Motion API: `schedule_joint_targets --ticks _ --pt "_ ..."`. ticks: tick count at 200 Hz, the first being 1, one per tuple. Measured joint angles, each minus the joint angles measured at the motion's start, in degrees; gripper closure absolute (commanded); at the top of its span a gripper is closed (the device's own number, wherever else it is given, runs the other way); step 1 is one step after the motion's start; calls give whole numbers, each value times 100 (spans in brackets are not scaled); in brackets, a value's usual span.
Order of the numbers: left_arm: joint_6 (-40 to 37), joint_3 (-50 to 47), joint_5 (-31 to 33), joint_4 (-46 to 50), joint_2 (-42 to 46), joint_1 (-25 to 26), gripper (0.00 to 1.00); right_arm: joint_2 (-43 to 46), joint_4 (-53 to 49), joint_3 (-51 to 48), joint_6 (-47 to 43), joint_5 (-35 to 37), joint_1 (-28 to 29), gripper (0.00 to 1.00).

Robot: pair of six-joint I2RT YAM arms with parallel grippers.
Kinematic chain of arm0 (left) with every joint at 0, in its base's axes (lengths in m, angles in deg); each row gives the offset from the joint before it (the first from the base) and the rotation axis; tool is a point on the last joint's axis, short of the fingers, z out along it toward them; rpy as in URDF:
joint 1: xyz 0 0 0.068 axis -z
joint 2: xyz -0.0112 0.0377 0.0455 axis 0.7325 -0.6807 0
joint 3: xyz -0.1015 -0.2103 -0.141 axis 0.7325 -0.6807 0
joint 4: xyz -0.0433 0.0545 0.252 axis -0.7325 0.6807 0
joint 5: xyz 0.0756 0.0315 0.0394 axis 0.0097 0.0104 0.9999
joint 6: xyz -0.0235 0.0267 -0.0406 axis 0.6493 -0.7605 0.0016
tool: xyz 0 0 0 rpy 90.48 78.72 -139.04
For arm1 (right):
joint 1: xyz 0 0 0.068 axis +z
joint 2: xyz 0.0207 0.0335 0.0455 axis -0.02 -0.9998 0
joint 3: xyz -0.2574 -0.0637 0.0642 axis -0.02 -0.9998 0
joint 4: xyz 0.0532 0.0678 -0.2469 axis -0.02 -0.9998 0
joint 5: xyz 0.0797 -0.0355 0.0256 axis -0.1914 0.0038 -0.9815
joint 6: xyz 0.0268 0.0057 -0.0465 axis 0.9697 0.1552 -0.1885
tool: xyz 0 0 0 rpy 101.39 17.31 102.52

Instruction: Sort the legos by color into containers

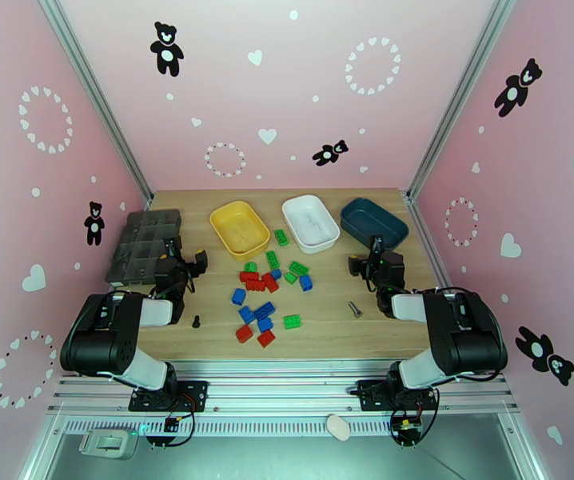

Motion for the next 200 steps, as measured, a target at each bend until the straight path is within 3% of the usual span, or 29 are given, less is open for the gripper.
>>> schedule_joint_targets --ticks 44,91,124,152,181,200 --pt "0 50 0 181 44 0 2 7 -46 13 4 7 0 1" --pt "118 859 271 1939 1167 109 2 566 -457 59 50 229 2 1" --pt "1139 1755 509 3364 2199 164 2 1266 -883 63 129 581 101 1" --pt "1899 2632 310 4653 2564 179 2 2240 -1779 284 667 798 168 1" --pt "2623 2406 -162 5451 3493 238 2 2752 -3189 1202 1770 1401 118 1" --pt "3003 2094 -590 5969 4199 238 2 2767 -3908 1635 2232 1298 -72 12"
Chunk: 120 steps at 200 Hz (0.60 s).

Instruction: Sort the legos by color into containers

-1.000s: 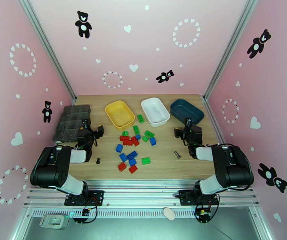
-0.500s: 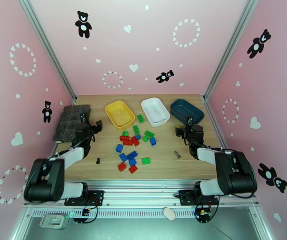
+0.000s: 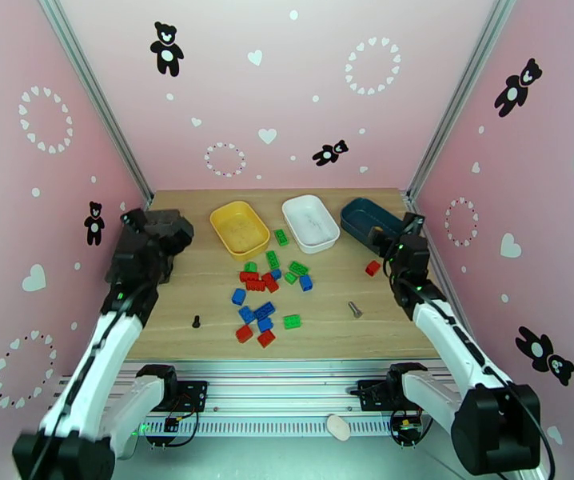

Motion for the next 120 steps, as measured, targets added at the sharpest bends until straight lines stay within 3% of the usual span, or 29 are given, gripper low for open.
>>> schedule_joint_targets --ticks 30,51,120 --pt "332 -109 -660 654 483 63 2 -208 -833 378 243 -662 -55 17" --pt "468 -372 -988 898 713 162 1 -535 -1449 723 249 -1084 181 11" --pt "1008 -1110 -1377 793 297 811 2 -1786 -2400 1174 138 -1523 2334 17"
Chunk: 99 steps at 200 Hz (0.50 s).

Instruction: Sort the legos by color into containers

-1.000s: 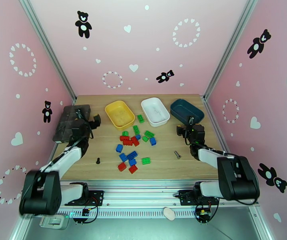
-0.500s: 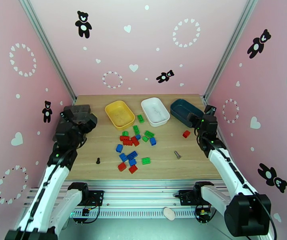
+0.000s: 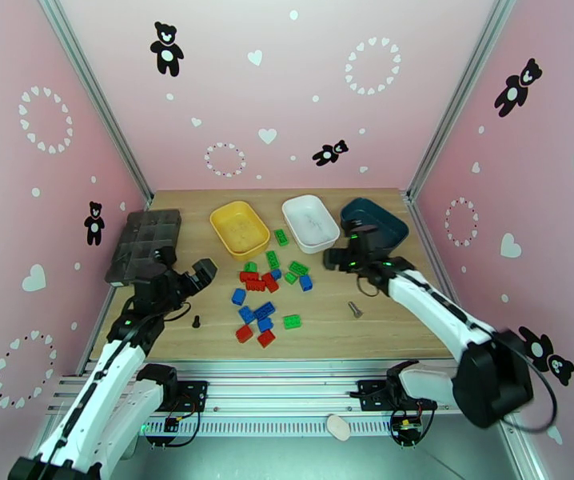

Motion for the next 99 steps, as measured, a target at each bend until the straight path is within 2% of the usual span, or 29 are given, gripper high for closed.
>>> schedule_joint_targets --ticks 21,45,99 --pt "72 0 20 -269 -271 258 2 -446 -210 101 -48 17 457 17" --pt "114 20 168 -503 -549 584 2 -824 -341 254 -76 15 723 18" --pt "264 179 522 -815 -1110 1102 1 -1878 -446 796 -131 13 1064 28"
